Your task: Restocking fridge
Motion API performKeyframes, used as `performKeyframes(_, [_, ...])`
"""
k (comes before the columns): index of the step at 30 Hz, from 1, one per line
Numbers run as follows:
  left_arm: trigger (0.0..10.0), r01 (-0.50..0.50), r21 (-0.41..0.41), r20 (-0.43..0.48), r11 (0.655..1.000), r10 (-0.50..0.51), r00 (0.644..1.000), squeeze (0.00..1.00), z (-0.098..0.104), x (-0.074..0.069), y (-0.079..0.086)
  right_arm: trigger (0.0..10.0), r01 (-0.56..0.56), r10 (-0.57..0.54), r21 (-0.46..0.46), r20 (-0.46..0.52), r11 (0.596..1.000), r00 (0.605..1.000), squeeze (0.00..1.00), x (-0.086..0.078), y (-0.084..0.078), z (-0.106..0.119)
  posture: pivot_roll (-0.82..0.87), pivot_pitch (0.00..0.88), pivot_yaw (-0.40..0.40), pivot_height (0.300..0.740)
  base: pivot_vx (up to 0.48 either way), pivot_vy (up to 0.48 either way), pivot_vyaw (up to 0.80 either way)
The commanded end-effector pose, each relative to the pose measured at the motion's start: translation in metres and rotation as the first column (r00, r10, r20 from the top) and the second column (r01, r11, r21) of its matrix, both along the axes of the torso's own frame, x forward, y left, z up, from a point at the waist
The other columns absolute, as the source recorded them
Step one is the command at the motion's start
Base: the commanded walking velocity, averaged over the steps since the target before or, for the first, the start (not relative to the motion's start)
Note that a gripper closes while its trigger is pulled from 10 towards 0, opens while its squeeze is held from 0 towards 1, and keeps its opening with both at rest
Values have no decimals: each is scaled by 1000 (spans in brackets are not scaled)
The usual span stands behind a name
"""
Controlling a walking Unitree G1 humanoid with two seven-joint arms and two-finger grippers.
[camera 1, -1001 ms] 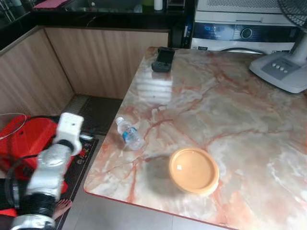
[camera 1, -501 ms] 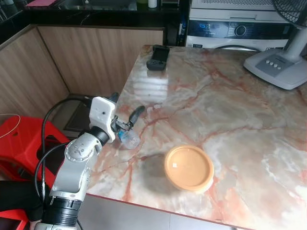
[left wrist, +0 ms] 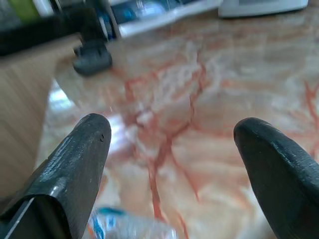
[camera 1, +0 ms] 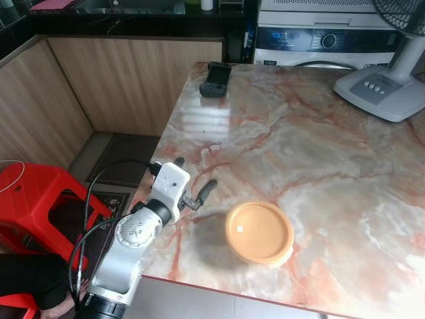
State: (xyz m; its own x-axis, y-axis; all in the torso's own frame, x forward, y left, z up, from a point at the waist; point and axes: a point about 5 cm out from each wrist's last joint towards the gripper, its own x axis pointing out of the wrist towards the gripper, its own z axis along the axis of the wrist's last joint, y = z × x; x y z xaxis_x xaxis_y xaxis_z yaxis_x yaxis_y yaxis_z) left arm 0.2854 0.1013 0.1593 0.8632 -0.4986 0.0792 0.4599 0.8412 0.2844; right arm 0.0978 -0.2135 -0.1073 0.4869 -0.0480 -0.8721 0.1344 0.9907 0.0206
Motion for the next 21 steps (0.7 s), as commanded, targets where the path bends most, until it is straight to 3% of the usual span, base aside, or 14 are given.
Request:
performKeyframes(1, [10000,6,15,29,1000,-6,1000,0,2,-5,-4,10000,8,-8,5,-8,1000,1000,0,-3,2,-1,95,75,22,740,0,0,0])
performKeyframes(4, [10000,28,-8,63,1000,-28,998,0,6,-12,-12,10000,9,-9,4,-9,1000,1000,0,-3,3,-1,92,75,25,740,0,0,0])
performKeyframes(7, [10000,40,58,70,998,-44,997,0,0,-16,-15,10000,10,-10,5,-10,1000,1000,0,-4,3,-2,98,75,29,740,0,0,0])
performKeyframes(9, [10000,-36,67,34,997,34,999,0,-10,-13,-6,10000,6,-6,6,-12,1000,1000,0,-4,4,-2,94,76,31,740,0,0,0])
performKeyframes(12, [10000,-160,-55,-32,986,159,987,0,-7,-2,14,10000,7,-7,10,-11,1000,1000,0,-3,4,-2,101,75,27,740,0,0,0])
performKeyframes(17, [10000,-206,-143,-56,968,200,978,0,2,9,30,10000,3,-3,10,-12,1000,1000,0,-3,4,-2,103,75,25,740,0,0,0])
performKeyframes(18, [10000,-254,-227,-91,940,239,967,0,7,16,38,10000,1,-1,10,-12,1000,1000,0,-3,4,-1,102,73,22,740,0,0,0])
performKeyframes(19, [10000,-254,-227,-91,940,239,967,0,7,16,38,10000,1,-1,10,-12,1000,1000,0,-3,4,-1,102,73,22,740,0,0,0])
performKeyframes(20, [10000,-305,-310,-128,900,278,952,0,10,21,44,10000,0,0,10,-11,1000,1000,0,-3,3,-1,101,72,20,740,0,0,0])
performKeyframes(21, [10000,-323,-342,-142,883,291,946,0,12,23,45,10000,0,0,9,-10,1000,1000,0,-3,3,-1,100,72,17,740,0,0,0])
